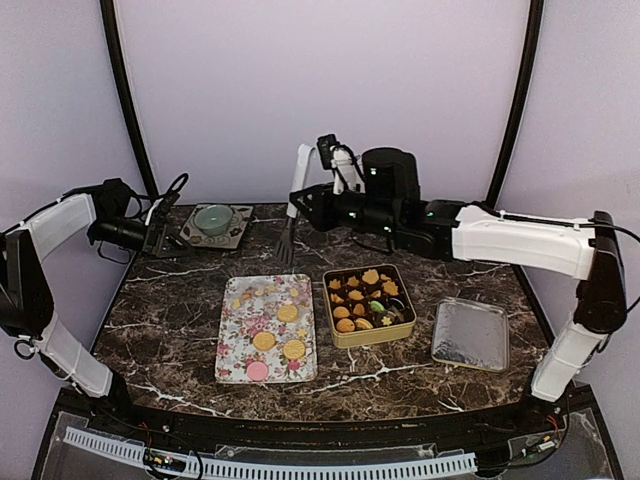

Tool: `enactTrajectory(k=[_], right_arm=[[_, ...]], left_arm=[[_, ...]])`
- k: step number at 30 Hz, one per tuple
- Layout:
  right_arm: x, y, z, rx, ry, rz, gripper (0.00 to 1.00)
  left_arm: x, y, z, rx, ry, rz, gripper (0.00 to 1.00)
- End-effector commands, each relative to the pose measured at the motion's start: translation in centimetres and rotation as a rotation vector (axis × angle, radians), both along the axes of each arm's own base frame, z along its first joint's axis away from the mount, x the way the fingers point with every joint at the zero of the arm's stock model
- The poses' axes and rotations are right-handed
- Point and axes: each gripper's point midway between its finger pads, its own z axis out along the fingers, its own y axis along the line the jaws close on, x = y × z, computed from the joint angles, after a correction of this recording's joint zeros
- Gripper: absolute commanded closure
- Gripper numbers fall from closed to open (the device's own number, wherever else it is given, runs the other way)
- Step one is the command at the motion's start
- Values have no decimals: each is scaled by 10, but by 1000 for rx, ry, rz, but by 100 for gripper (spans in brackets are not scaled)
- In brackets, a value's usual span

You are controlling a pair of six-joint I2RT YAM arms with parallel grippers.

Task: Pack the cookies
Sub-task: Place the clamp on the plate.

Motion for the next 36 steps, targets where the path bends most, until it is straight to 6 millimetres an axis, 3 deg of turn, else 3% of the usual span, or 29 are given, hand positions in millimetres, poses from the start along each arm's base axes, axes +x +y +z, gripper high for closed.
enactTrajectory(k=[1,4,7,12,18,21,26,36], right_arm=[[-6,72,-55,-69,273,49,94],[-3,101,-95,-158,383,49,96],[2,114,-134,-249,488,20,97],[11,122,-173,-300,576,-45,96],[41,126,-209,-275,642,-135,91],[55,124,-224,-242,681,-177,80],[72,124,-230,-171,708,-212,62],[85,130,-208,-84,692,-200,40]], left_arm=[[1,5,4,21,-33,14,14],[-2,6,3,23,-33,9,15],[-6,6,3,22,-31,-2,16],[-7,6,0,21,-41,-7,16],[-11,3,-3,6,-24,-18,16],[-13,5,-4,19,-32,-18,16],[-14,4,-5,16,-37,-20,16],[-14,4,-9,19,-33,-22,17]])
